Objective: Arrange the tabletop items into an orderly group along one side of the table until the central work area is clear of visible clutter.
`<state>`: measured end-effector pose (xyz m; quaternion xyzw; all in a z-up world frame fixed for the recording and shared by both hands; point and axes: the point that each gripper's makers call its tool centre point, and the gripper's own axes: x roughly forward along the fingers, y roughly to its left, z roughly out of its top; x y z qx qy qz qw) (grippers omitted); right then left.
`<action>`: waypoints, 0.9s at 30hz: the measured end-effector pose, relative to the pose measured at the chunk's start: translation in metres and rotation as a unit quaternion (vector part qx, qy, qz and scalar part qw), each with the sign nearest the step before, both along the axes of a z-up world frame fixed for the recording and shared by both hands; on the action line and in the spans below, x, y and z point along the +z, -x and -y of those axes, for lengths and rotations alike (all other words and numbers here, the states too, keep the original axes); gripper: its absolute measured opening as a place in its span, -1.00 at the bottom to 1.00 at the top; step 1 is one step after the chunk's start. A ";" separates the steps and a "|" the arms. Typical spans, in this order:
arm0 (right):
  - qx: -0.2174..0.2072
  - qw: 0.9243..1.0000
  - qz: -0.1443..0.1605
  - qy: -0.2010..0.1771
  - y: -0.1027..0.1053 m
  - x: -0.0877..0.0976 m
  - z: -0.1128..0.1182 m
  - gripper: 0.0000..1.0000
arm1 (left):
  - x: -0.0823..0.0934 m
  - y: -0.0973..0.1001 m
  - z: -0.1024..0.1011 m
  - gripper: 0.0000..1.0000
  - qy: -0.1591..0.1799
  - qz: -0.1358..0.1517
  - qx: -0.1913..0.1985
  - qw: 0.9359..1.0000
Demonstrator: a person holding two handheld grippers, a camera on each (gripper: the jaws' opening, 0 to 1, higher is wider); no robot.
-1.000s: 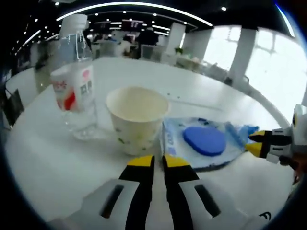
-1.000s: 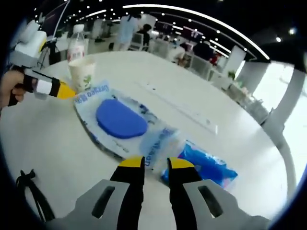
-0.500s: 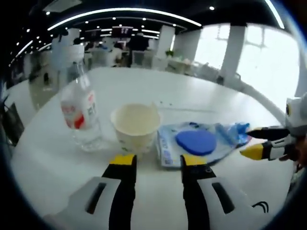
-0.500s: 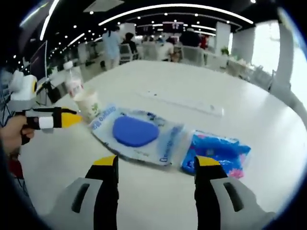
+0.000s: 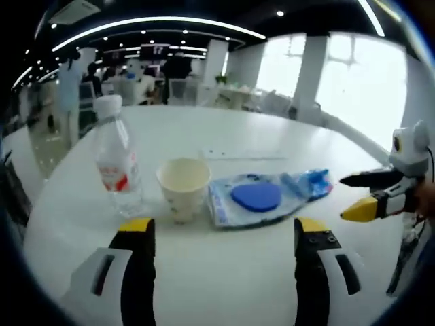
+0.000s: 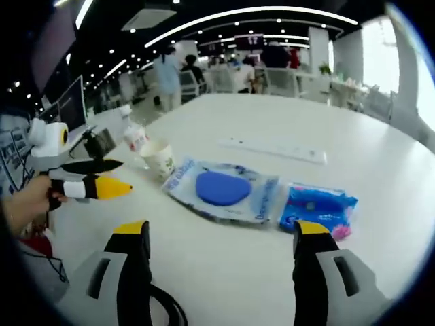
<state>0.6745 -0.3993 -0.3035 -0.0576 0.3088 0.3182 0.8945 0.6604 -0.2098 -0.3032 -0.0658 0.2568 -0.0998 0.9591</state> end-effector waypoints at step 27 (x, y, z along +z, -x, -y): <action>0.062 0.998 -0.028 0.003 0.083 -0.015 0.002 0.83 | 0.022 0.087 0.005 0.99 -0.029 -0.008 -0.086 0.996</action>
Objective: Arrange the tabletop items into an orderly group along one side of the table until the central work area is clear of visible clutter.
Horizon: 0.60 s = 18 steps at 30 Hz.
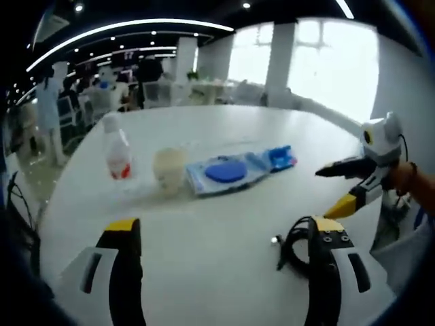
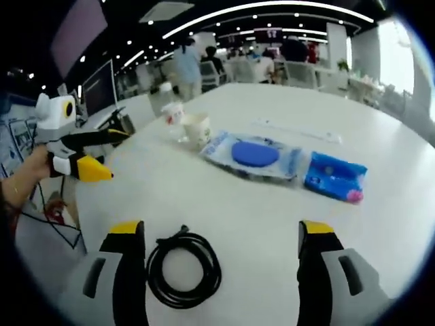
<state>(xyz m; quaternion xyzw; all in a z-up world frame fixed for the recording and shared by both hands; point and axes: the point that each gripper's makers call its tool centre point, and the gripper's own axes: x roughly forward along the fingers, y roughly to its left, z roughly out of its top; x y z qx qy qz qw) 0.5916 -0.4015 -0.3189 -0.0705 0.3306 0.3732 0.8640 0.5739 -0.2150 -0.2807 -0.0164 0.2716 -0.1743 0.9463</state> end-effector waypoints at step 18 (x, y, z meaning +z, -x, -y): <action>0.033 0.999 -0.023 0.016 0.028 -0.031 0.004 0.56 | 0.015 0.043 0.000 0.99 0.022 0.015 -0.005 1.000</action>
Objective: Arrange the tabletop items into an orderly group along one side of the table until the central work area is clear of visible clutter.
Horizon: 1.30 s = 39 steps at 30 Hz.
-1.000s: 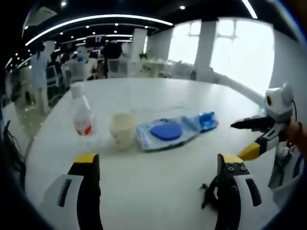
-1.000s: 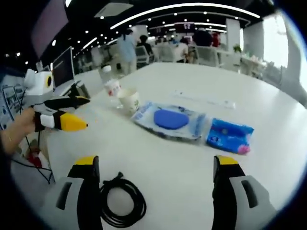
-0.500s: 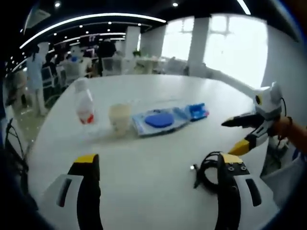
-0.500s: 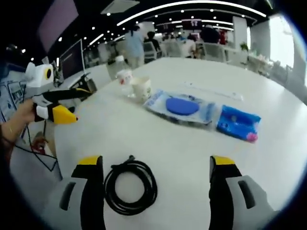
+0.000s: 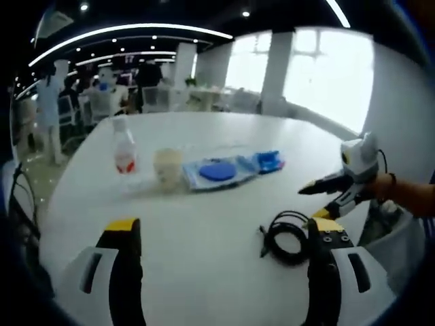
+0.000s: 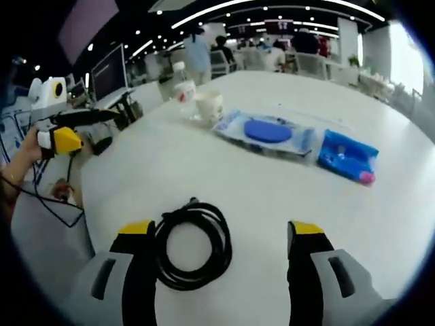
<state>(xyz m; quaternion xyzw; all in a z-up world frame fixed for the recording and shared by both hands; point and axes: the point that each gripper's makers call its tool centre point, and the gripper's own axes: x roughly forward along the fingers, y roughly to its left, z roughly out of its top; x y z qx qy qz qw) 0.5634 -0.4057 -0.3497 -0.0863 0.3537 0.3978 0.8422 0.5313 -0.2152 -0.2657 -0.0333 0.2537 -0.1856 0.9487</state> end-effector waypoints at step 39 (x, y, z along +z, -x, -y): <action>0.006 0.993 -0.054 0.104 0.013 -0.051 0.002 -0.72 | -0.008 0.032 -0.005 0.96 -0.034 -0.010 0.012 0.999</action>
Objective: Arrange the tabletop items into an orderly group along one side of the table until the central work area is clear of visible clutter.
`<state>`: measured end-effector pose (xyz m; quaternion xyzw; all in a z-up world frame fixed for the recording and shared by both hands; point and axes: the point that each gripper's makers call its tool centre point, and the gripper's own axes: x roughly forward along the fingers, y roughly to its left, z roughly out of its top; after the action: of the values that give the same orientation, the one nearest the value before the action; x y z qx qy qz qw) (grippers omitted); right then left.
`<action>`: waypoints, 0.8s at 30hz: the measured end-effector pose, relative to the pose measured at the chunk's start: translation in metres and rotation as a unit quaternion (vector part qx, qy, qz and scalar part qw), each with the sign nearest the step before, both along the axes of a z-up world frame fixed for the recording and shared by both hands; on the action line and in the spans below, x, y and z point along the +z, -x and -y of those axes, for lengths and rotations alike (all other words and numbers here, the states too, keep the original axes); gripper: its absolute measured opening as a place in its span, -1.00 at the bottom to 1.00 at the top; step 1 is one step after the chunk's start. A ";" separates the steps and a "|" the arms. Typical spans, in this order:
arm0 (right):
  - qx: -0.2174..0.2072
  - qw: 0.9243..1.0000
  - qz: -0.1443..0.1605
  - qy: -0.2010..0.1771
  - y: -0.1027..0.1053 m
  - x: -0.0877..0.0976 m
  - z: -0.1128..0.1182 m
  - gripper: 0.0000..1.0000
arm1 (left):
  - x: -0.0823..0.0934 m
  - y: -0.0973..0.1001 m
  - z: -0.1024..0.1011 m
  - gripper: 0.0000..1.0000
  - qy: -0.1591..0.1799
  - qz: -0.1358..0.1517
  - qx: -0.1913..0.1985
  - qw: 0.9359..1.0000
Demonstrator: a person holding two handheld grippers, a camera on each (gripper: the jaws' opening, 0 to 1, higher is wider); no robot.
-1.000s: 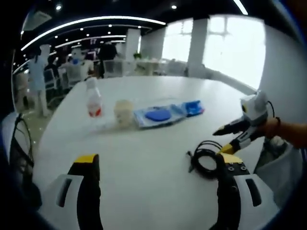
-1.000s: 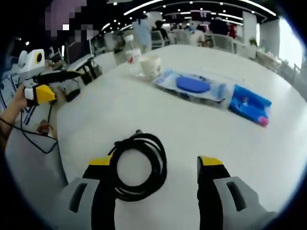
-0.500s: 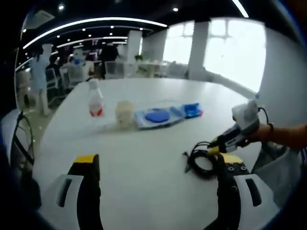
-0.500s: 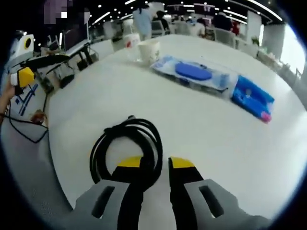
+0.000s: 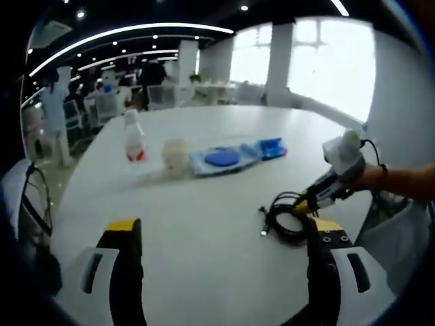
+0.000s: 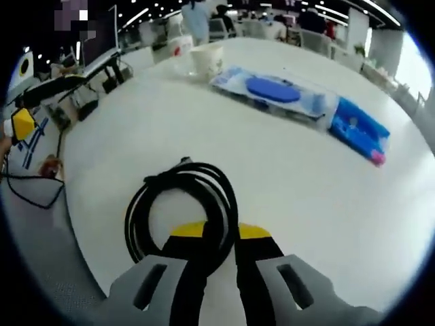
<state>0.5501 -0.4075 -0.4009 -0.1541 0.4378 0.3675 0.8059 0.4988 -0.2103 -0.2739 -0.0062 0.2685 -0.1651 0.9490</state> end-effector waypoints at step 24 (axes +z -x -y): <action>-0.060 0.995 -0.070 -0.032 0.004 0.009 0.005 -0.91 | -0.003 0.005 0.000 0.91 -0.004 -0.005 0.000 1.000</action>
<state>0.5458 -0.4128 -0.3920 -0.0757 0.4899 0.3425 0.7981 0.4938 -0.2105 -0.2769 -0.0030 0.2739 -0.1639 0.9477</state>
